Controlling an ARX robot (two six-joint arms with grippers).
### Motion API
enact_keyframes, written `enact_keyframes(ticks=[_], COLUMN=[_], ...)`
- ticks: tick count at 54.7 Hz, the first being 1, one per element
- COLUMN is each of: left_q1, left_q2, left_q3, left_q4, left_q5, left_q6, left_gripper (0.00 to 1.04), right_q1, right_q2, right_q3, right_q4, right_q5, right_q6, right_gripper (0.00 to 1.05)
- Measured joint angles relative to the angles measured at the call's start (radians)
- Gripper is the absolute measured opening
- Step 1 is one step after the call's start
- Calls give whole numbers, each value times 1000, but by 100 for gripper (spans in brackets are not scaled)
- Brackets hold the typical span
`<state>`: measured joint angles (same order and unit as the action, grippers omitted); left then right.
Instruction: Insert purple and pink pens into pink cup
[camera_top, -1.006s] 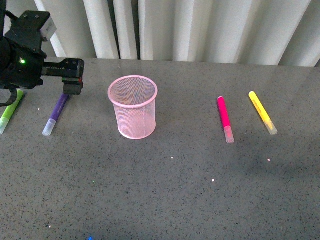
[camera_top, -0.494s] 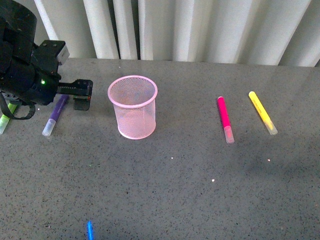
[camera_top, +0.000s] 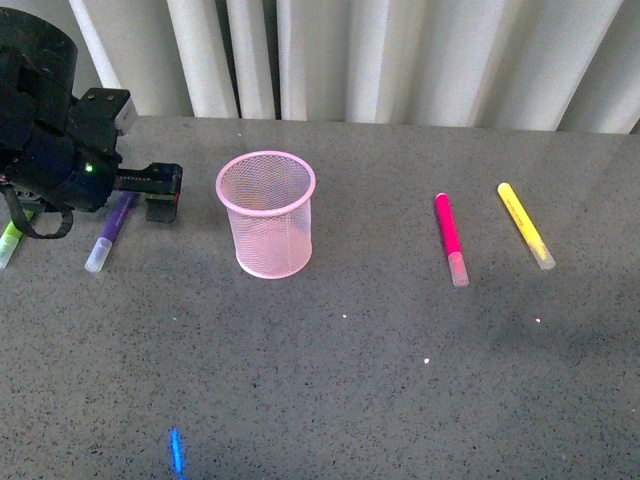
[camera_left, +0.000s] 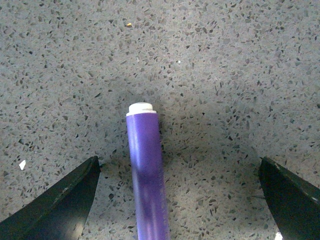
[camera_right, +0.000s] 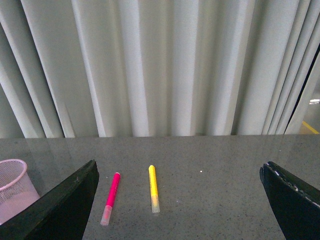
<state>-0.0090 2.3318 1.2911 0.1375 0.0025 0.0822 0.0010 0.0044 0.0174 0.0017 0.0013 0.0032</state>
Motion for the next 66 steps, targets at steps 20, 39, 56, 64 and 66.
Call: enact_keyframes(ticks=[20,39,56,64,66], left_q1=[-7,-21,-21,-19,-18], left_q2=[16,17,15,-10,-24], left_q3=[31,31,34,-2,-25], left_q4=[-20,-28,-46,-13,14], left_q5=[-3,-7,-18,-18,-17], left_q6=[14,15,11,-13,-28], left_gripper=[87,37,13,13,13], right_q1=[0,0,0,0,0], right_q2=[0,0,0,0,0], right_q3=[0,0,0,0,0], right_q4=[0,0,0,0,0], right_q5=[0,0,0,0,0], right_q6=[0,0,0,0,0], right_gripper=[98,98,98,98,98])
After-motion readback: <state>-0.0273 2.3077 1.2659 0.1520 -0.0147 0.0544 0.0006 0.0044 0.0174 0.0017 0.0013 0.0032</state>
